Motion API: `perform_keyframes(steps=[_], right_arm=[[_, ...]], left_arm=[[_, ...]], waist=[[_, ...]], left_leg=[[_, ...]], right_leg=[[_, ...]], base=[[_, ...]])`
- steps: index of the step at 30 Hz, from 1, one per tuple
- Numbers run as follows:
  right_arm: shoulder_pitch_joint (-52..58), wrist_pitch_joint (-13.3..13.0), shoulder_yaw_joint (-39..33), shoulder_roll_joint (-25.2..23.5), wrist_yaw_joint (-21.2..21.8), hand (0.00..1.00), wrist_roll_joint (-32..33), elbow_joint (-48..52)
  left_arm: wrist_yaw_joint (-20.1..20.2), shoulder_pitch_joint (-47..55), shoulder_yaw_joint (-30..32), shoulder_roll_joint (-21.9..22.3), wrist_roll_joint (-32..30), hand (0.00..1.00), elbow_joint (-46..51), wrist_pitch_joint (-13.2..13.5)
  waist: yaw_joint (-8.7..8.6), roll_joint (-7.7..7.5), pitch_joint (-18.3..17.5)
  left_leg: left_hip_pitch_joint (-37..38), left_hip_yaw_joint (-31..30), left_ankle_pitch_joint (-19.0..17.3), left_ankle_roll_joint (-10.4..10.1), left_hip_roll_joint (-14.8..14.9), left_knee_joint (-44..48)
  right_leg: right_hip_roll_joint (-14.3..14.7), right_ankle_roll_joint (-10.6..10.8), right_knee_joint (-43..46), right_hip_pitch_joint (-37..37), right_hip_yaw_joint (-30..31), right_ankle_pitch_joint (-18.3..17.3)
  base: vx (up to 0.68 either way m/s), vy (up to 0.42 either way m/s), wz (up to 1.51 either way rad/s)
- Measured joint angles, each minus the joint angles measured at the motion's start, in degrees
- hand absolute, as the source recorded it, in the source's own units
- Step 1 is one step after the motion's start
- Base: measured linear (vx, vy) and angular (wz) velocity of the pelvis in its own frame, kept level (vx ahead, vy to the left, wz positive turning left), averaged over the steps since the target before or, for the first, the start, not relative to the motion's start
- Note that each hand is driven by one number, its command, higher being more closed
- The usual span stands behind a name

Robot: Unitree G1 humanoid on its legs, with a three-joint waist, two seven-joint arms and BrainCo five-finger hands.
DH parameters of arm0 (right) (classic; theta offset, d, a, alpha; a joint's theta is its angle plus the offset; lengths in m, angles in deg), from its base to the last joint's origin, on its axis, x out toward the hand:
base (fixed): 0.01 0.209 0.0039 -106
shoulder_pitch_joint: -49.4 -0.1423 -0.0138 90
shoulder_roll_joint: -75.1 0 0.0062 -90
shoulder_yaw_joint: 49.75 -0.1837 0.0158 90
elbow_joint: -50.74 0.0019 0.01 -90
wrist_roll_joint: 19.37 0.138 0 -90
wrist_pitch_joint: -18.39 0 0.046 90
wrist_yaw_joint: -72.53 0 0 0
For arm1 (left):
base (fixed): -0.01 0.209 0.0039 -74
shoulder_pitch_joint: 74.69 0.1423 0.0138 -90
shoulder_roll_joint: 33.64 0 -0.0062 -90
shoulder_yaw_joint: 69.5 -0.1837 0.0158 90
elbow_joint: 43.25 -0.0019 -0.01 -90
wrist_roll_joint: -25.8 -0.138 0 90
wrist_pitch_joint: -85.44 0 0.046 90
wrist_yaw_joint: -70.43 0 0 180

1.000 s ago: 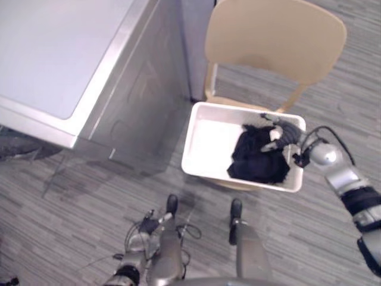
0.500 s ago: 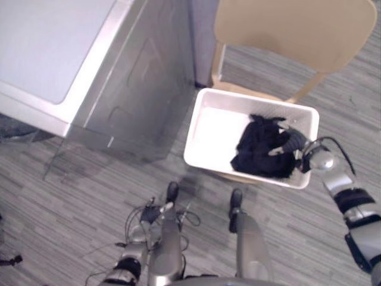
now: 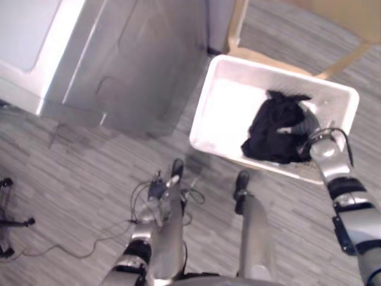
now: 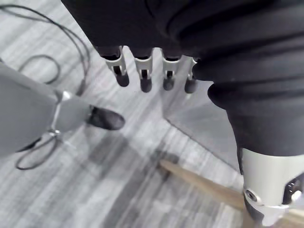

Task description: Pick up the laundry basket with both hands and put the clothes into the washing machine.

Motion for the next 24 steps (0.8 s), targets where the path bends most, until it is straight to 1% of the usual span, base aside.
perform_keyframes(steps=[2,3,4,5,6,7,8,9,10,11,12,14,19,21,23,24], right_arm=[[-3.2,0.2,0.7,0.2,-1.0,0.00,0.1,0.0],[-4.9,0.1,1.4,0.7,-1.1,0.00,0.1,0.0],[-5.6,0.1,1.7,0.9,-1.4,0.00,0.1,0.0],[-6.8,0.1,2.4,1.4,-2.1,0.00,0.1,0.0],[-7.1,0.0,2.4,1.8,-2.3,0.00,0.1,0.1],[-7.6,-0.2,2.3,2.6,-3.0,0.00,0.1,0.1],[-7.6,-0.5,2.1,3.0,-3.5,1.00,0.0,0.1],[-7.7,-0.6,2.1,3.4,-3.6,1.00,0.0,0.1],[-7.8,-0.6,2.0,3.5,-4.6,1.00,0.0,0.0],[-7.6,-0.7,2.0,3.3,-6.3,1.00,0.0,-0.2],[-7.4,-0.8,2.0,3.0,-7.4,1.00,-0.1,-0.5],[-7.9,-0.9,2.0,2.0,-8.3,1.00,-0.2,-0.4],[-7.2,-1.0,0.8,-0.9,-8.3,1.00,0.7,-0.6],[-5.6,-0.7,-0.4,-2.5,-8.1,1.00,1.7,-0.5],[-3.1,-0.4,-0.5,-3.0,-7.6,1.00,2.0,0.2],[-1.3,0.4,-1.2,-3.6,-7.0,1.00,2.3,0.8]], left_arm=[[-0.6,0.0,1.2,0.7,1.2,0.00,1.7,0.4],[-0.8,0.0,2.2,1.2,2.0,0.00,2.5,0.4],[-0.9,0.0,2.3,1.2,2.4,0.00,2.9,0.4],[-0.9,0.1,2.5,1.2,2.9,0.00,3.9,0.3],[-0.9,0.2,2.7,1.3,3.0,0.00,4.4,0.3],[-0.9,0.3,3.3,1.4,3.3,0.00,5.1,0.3],[-1.0,0.4,3.5,1.4,3.5,0.00,5.8,0.3],[-1.2,0.6,3.6,1.4,3.8,0.00,6.2,0.3],[-1.7,0.8,3.8,1.4,4.3,0.00,6.4,0.3],[-2.0,0.8,4.0,1.5,4.6,0.00,6.4,0.3],[-2.2,0.8,4.2,1.5,4.9,0.00,6.4,0.3],[-3.0,0.8,4.5,1.6,5.0,0.00,6.3,0.4],[-3.2,0.8,5.0,3.2,5.4,0.00,6.1,0.3],[-3.2,0.8,5.1,3.2,5.4,0.00,5.9,0.3],[-3.2,0.9,5.1,3.1,5.4,0.00,4.8,0.4],[-3.2,1.1,5.3,3.1,5.4,0.00,3.9,0.3]], waist=[[-0.01,0.02,0.0],[0.03,0.16,0.3],[0.03,0.15,0.7],[0.04,0.19,1.5],[0.03,0.19,1.5],[-0.09,0.21,1.5],[-0.05,0.19,1.5],[0.02,0.19,1.5],[0.41,0.11,1.6],[1.05,-0.01,1.6],[1.31,-0.02,1.6],[1.42,-0.03,1.6],[2.22,-0.10,1.6],[2.47,-0.34,1.6],[2.70,-0.66,1.7],[2.75,-0.71,1.7]], left_leg=[[-4.5,-0.2,-2.1,0.4,-0.6,5.7],[-7.2,-0.3,-3.6,1.1,-1.0,8.8],[-8.3,-0.3,-4.1,1.3,-1.1,10.0],[-9.9,-0.3,-5.0,1.8,-1.2,11.8],[-10.8,-0.2,-5.0,1.9,-1.1,12.1],[-12.0,1.0,-4.7,2.3,-0.5,12.0],[-13.1,2.1,-3.9,3.3,0.2,11.9],[-13.5,2.5,-3.4,3.7,0.2,11.9],[-13.9,2.4,-2.5,3.4,0.1,12.0],[-14.0,2.2,-2.4,3.4,-0.3,12.0],[-14.0,1.9,-2.2,3.6,-0.7,12.1],[-14.1,1.5,-2.1,3.4,-1.4,12.4],[-13.7,0.2,-2.0,3.2,-1.7,12.6],[-12.2,0.3,-1.5,2.6,-1.8,11.7],[-9.9,0.5,-1.3,2.3,-1.7,11.0],[-8.3,0.6,-1.3,2.3,-1.6,10.8]], right_leg=[[-0.3,-0.1,3.4,-3.0,0.0,-1.2],[-1.0,-0.2,5.7,-4.8,0.0,-2.1],[-1.1,-0.3,6.7,-5.3,0.0,-2.5],[-1.2,0.2,8.1,-6.3,-0.4,-3.4],[-1.4,0.3,8.5,-6.9,-0.7,-3.7],[-2.1,0.4,9.1,-7.9,-1.6,-4.1],[-2.8,0.5,10.0,-8.7,-2.3,-4.6],[-3.1,0.5,10.5,-8.9,-2.6,-4.8],[-3.7,0.5,11.3,-9.2,-3.0,-5.2],[-4.1,0.5,11.8,-9.2,-3.2,-5.3],[-4.6,0.5,12.2,-9.2,-3.2,-5.5],[-5.2,0.6,13.0,-9.2,-3.4,-6.1],[-5.6,0.5,13.0,-7.9,-4.7,-6.5],[-5.8,0.5,12.6,-6.6,-4.8,-6.5],[-5.7,0.5,11.8,-4.3,-4.9,-6.4],[-5.6,0.5,11.0,-2.3,-5.2,-6.4]], base=[[-0.08,0.012,0.12],[-0.11,0.006,0.18],[-0.09,0.007,0.22],[-0.08,-0.011,0.21],[-0.07,-0.018,0.37],[-0.06,-0.038,0.49],[-0.02,-0.037,0.51],[-0.01,-0.046,0.44],[0.02,-0.031,0.28],[0.04,-0.029,0.28],[0.03,-0.015,0.21],[0.05,-0.027,0.19],[0.06,-0.036,0.11],[0.08,-0.037,0.06],[0.08,-0.027,0.03],[0.09,-0.022,0.03]])
